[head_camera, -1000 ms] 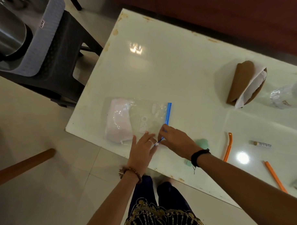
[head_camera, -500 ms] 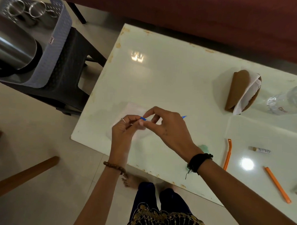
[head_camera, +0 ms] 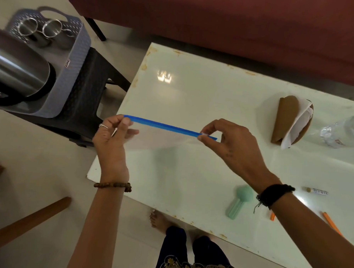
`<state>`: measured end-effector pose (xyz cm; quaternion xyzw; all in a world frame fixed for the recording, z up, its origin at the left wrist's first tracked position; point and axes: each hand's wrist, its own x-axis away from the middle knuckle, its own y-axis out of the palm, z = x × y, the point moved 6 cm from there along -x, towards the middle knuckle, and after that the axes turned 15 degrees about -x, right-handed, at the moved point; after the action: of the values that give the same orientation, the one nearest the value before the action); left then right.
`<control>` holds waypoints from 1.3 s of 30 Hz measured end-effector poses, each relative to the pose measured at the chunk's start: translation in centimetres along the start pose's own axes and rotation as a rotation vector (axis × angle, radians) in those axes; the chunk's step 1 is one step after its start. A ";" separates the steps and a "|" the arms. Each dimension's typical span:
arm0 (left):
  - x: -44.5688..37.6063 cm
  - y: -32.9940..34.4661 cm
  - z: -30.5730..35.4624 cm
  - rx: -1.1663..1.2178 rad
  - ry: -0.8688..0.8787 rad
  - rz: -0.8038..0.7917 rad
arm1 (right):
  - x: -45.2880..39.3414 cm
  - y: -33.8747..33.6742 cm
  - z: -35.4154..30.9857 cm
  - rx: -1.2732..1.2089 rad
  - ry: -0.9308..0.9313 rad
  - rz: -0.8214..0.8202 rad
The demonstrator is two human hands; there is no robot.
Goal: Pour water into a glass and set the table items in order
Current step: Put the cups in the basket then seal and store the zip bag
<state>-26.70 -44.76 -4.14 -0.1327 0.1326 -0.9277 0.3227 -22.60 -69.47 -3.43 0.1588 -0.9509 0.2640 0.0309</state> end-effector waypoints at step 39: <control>-28.8 -16.5 6.0 -0.588 0.156 0.354 | -30.3 21.1 -21.1 -0.690 -0.197 -0.152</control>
<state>-12.23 -14.97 2.27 -0.1238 0.4390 -0.7870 0.4153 -1.14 -32.91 0.00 0.2341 -0.9678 -0.0920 0.0107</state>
